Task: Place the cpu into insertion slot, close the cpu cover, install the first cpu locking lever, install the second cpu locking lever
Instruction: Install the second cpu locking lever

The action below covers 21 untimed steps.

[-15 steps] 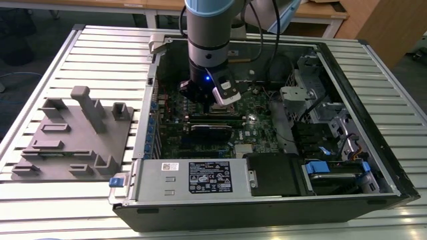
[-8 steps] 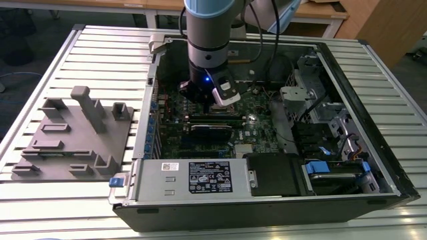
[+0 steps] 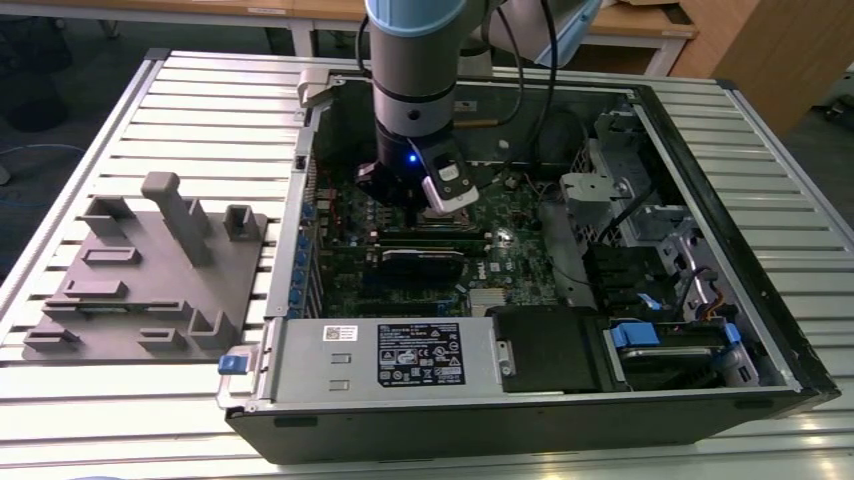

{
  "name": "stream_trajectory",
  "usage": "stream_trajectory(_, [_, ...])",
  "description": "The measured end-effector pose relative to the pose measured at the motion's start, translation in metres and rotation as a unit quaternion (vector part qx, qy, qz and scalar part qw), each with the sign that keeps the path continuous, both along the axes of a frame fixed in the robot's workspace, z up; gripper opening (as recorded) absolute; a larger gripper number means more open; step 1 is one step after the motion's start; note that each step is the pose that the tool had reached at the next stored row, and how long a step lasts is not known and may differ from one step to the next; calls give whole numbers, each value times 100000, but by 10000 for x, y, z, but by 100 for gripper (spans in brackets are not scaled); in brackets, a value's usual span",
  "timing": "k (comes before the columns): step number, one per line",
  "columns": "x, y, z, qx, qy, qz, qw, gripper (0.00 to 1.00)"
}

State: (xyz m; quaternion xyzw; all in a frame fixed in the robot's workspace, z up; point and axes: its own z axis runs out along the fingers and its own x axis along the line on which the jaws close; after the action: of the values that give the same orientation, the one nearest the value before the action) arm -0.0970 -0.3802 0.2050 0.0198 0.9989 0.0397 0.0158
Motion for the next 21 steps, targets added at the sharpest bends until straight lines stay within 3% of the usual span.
stream_trajectory(21, [-2,-73,0,2,-8,-9,100000,11])
